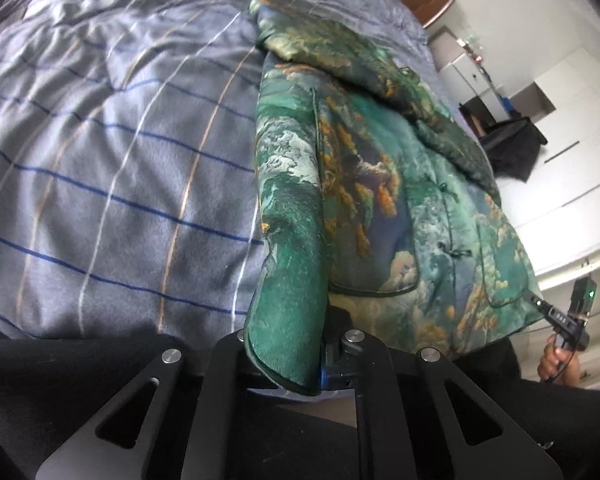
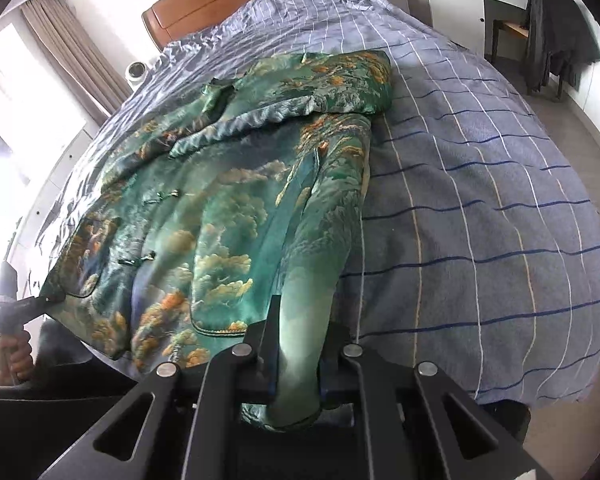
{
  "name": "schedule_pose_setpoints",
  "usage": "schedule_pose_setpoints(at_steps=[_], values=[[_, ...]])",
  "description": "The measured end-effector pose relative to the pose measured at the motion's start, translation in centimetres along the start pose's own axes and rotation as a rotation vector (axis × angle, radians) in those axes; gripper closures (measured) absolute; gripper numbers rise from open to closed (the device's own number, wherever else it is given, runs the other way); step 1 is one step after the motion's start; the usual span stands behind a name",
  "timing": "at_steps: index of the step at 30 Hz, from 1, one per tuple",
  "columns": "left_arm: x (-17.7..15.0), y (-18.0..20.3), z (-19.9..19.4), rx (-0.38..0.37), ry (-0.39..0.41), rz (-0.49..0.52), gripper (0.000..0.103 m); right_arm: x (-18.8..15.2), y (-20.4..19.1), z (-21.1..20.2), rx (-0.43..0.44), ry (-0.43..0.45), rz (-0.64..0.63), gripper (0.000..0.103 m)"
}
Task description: Fold large clothes
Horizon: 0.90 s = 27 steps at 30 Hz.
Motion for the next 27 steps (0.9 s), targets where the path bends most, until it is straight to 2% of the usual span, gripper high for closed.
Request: schedule_pose_setpoints(at_steps=[6, 9, 12, 13, 15, 19, 22, 24, 27], values=[[-0.7, 0.0, -1.7, 0.021, -0.021, 0.041, 0.094, -0.6, -0.2, -1.1, 0.019, -0.012, -0.006, 0.090], [-1.6, 0.0, -2.3, 0.020, -0.048, 0.046, 0.094, -1.5, -0.1, -1.5, 0.033, -0.048, -0.011, 0.090], [-2.1, -0.2, -4.2, -0.035, -0.052, 0.020, 0.095, -2.0, 0.2, -2.6, 0.095, -0.074, 0.029, 0.091], [-1.6, -0.1, -5.0, -0.062, -0.039, 0.009, 0.095, -1.8, 0.3, -3.5, 0.142, -0.066, 0.047, 0.091], [-0.1, 0.2, -6.6, -0.103, 0.006, 0.007, 0.095, -0.8, 0.2, -5.2, 0.219, -0.028, 0.075, 0.091], [6.8, 0.8, -8.6, -0.182, 0.146, -0.001, 0.095, 4.6, 0.0, -7.1, 0.340, 0.091, 0.114, 0.091], [12.7, 0.1, -7.3, -0.212, 0.206, -0.067, 0.095, 10.0, -0.4, -5.7, 0.343, 0.164, 0.114, 0.091], [15.5, -0.5, -5.9, -0.187, 0.226, -0.081, 0.095, 13.5, -0.5, -3.5, 0.340, 0.186, 0.126, 0.091], [20.5, -1.2, -1.8, -0.098, 0.226, -0.105, 0.093, 18.2, 0.2, 1.7, 0.291, 0.197, 0.195, 0.091]])
Point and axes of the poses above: each gripper's, at about its wrist camera, not at the fingertips, and z roughly the way its jaws point, y to its right, x to its top, the point moved 2 cm from there along z, roughly the way its jaws point, and after that the axes turned 8 degrees about z, right-handed, at the moved point
